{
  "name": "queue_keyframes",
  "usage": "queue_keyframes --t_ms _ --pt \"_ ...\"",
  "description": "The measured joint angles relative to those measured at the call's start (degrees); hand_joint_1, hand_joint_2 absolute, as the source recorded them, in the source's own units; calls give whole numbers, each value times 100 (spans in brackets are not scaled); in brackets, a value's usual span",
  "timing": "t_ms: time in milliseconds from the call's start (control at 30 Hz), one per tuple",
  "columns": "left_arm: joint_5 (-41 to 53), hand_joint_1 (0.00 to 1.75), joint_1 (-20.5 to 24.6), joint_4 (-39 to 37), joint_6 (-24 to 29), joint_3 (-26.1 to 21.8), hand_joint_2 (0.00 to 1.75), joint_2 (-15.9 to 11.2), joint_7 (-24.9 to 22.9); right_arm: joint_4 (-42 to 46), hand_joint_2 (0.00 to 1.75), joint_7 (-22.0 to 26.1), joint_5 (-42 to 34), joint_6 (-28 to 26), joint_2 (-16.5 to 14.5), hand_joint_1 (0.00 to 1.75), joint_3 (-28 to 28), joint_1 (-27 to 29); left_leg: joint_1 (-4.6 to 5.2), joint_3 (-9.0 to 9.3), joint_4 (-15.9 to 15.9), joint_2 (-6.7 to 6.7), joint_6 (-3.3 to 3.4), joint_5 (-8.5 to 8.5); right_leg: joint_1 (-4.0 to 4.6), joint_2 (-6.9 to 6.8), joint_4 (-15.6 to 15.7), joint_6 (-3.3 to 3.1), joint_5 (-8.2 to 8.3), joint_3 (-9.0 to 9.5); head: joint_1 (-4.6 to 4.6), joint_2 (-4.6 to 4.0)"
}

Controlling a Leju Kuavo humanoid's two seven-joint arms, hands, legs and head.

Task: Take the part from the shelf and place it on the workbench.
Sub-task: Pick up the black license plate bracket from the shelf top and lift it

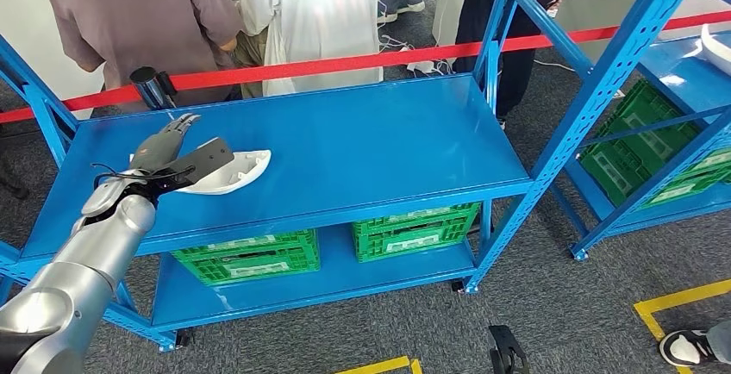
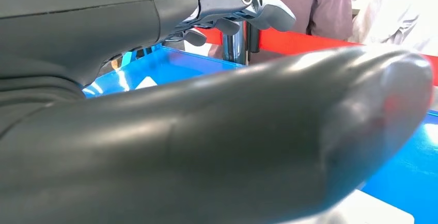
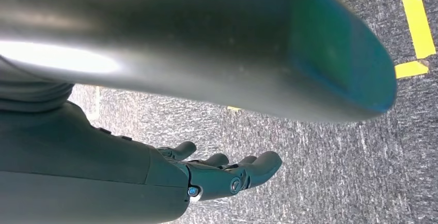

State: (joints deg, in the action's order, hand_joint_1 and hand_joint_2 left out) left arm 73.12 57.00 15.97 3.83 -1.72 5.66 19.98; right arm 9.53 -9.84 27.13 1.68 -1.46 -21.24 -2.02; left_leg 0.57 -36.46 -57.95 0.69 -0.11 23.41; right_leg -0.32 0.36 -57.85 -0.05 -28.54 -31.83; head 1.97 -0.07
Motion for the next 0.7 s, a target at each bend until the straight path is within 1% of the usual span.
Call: queue_keyframes --t_ms 267,467,700 --pt "61 0 -94 -3 -413 213 0 46 -7 0 0 -6 12 1 0 0 -7 1 -5 1 1 -1 -3 -3 5 1 -2 -1 0 0 1 0" --pt "74 0 -242 -3 -573 416 0 80 79 0 0 -9 -19 -2 0 0 -62 2 -4 1 1 0 -2 -2 4 0 -2 -1 -3 0 0 0" --pt "65 0 -541 -19 -587 635 0 257 163 0 0 -9 -57 -35 1 0 -153 5 -3 1 1 0 -2 -2 3 -1 -2 0 -3 1 1 0"
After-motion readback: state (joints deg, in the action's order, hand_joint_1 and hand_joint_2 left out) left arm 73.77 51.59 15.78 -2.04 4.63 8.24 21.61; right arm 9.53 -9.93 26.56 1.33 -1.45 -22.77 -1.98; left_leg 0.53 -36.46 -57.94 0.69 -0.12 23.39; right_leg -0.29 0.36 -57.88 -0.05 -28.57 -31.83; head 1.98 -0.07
